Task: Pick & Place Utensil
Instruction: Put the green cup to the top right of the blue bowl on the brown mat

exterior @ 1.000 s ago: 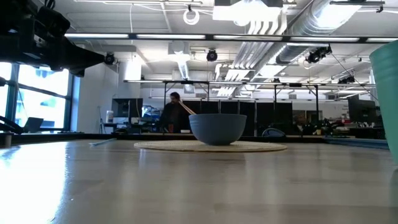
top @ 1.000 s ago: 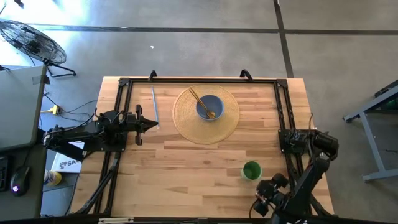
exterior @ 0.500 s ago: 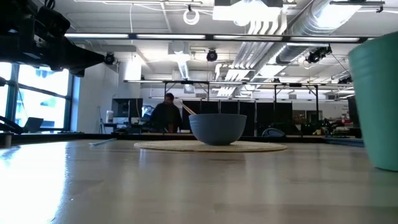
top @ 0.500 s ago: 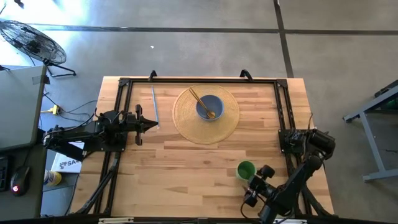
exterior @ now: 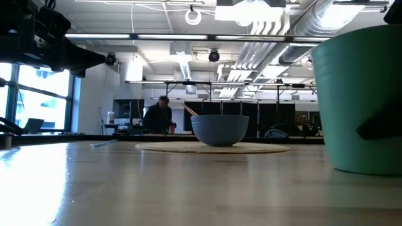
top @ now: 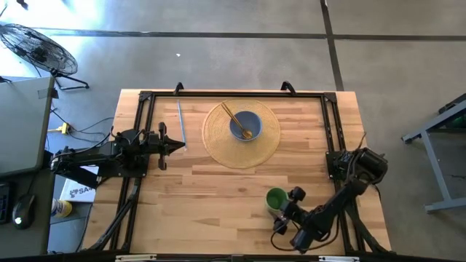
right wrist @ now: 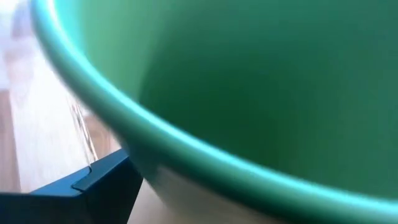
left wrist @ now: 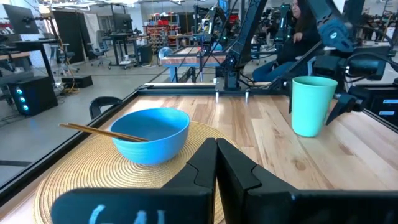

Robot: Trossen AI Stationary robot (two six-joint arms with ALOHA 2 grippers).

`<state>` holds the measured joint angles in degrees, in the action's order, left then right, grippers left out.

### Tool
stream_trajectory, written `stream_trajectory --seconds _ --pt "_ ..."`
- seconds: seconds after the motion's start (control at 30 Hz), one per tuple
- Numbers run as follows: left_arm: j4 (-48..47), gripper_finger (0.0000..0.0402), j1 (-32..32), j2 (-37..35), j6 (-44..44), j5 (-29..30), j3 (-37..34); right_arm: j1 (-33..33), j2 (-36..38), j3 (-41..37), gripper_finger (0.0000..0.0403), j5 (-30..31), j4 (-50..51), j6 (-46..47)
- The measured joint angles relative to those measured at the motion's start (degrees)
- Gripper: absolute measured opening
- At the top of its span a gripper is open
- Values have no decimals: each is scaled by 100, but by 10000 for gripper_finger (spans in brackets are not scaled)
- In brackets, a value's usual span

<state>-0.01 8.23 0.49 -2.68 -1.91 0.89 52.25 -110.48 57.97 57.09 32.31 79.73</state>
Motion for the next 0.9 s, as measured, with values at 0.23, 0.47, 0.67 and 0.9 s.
stream_trajectory --seconds 0.23,0.47,0.67,0.9 --pt "0 1 1 1 0 1 0 -226 0 -304 381 154 -1116 -675" --pt "0 1 1 1 0 0 0 -437 -1 -299 381 -1155 -1307 -630" --pt "0 1 2 1 0 0 0 -534 -4 -299 381 -880 -1628 -826" --pt "0 1 1 0 0 0 0 -551 -4 -299 381 -306 -1641 -948"
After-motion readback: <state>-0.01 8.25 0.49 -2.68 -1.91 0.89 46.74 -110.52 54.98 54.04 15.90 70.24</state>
